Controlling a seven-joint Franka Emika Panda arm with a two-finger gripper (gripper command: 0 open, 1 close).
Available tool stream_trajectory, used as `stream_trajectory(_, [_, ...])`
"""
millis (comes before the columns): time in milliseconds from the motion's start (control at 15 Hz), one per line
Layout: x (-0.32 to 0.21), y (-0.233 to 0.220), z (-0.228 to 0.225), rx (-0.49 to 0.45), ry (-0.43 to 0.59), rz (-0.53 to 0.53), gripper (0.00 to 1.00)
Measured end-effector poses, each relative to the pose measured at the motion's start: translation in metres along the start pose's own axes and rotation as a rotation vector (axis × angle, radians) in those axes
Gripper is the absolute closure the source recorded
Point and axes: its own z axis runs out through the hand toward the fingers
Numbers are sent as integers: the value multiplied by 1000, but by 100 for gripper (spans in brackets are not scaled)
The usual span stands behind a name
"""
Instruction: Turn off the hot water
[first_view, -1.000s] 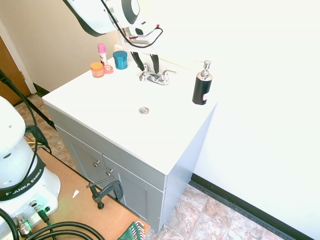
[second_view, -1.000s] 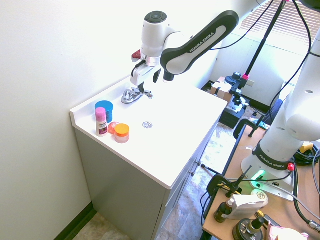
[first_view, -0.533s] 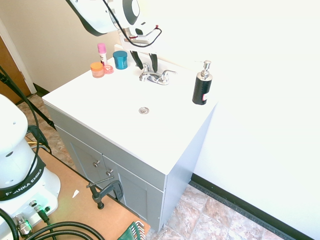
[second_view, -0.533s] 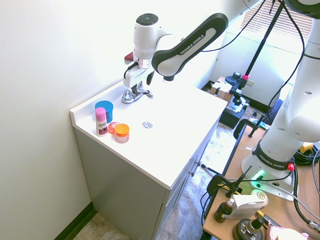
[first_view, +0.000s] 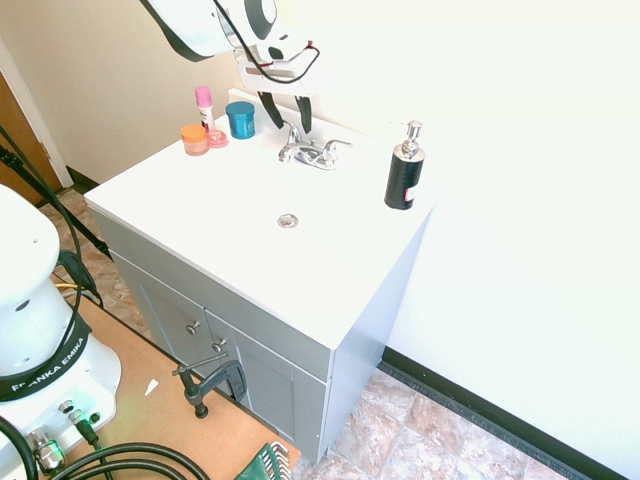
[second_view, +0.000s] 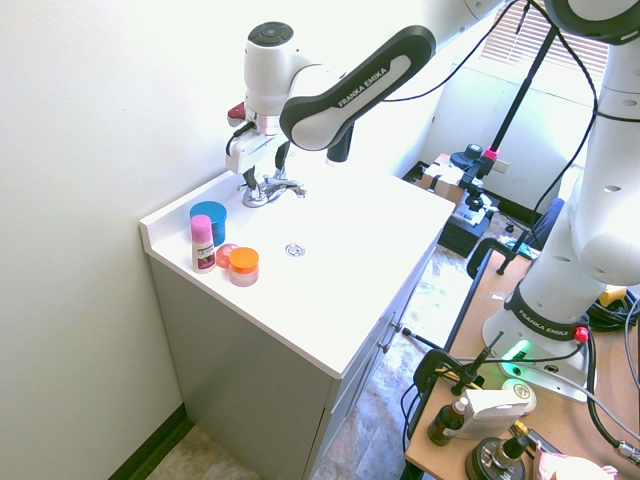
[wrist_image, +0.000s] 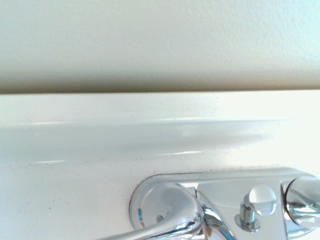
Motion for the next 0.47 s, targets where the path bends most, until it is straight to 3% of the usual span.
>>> stream_trajectory(200, [10,22,0,0,-44,25,0])
stream_trajectory(467, [7,94,-12,15,-166,64,0])
